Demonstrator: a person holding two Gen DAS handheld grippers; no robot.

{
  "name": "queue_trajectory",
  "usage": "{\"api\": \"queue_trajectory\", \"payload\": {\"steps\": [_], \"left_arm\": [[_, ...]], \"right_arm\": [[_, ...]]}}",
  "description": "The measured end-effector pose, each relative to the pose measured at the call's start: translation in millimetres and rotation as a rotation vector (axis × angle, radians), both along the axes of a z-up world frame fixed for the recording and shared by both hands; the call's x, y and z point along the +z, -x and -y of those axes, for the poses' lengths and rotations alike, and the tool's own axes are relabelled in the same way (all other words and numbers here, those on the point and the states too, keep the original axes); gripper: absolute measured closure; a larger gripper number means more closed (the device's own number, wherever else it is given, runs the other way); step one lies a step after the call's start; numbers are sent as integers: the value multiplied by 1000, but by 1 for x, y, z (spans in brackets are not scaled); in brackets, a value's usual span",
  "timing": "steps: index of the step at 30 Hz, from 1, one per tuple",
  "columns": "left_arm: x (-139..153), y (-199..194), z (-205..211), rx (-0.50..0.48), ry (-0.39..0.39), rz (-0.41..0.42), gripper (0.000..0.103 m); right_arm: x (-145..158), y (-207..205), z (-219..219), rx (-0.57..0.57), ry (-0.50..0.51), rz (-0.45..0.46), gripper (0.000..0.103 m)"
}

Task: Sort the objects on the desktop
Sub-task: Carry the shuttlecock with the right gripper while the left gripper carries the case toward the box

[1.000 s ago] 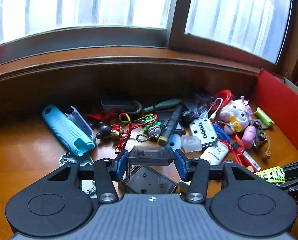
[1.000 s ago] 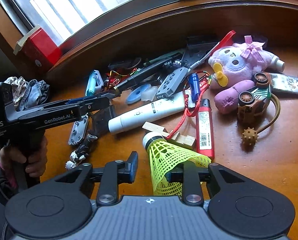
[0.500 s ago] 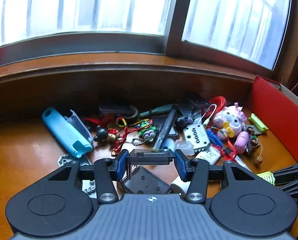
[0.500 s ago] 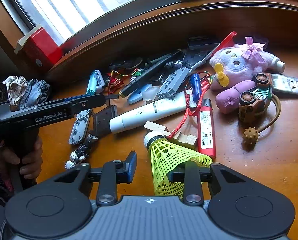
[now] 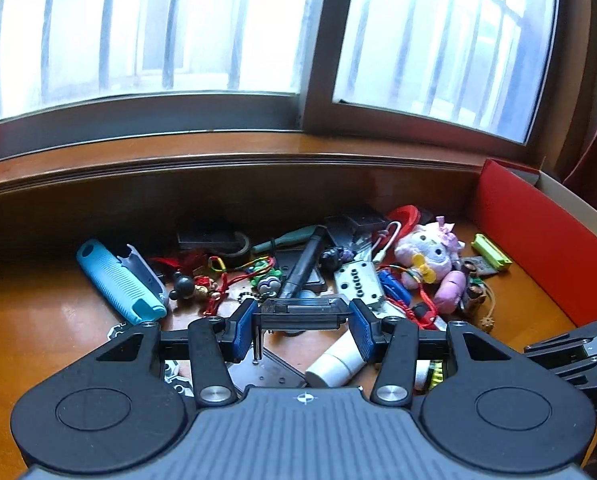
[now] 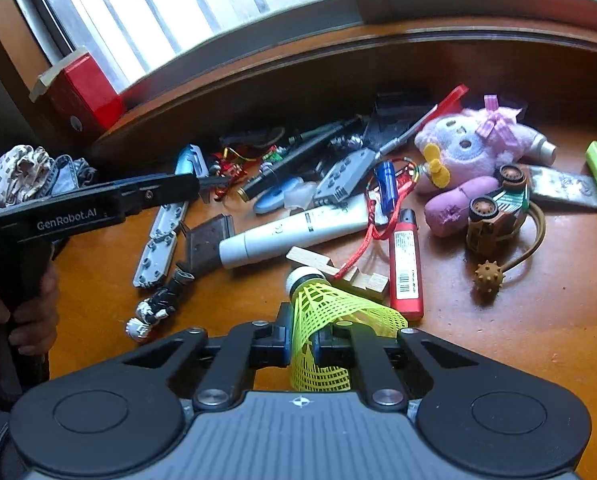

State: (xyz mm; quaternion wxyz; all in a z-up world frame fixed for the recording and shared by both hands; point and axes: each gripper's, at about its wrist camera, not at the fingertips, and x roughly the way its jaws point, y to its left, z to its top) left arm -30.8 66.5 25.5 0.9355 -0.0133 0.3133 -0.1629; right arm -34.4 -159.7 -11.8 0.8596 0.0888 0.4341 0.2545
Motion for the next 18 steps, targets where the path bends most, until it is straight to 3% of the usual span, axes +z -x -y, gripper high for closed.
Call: {"api": "queue_trajectory", "payload": {"steps": [18], "left_arm": [[3, 23, 14, -34, -7, 2, 53]], "right_arm": [[18, 29, 14, -51, -17, 86, 93]]}}
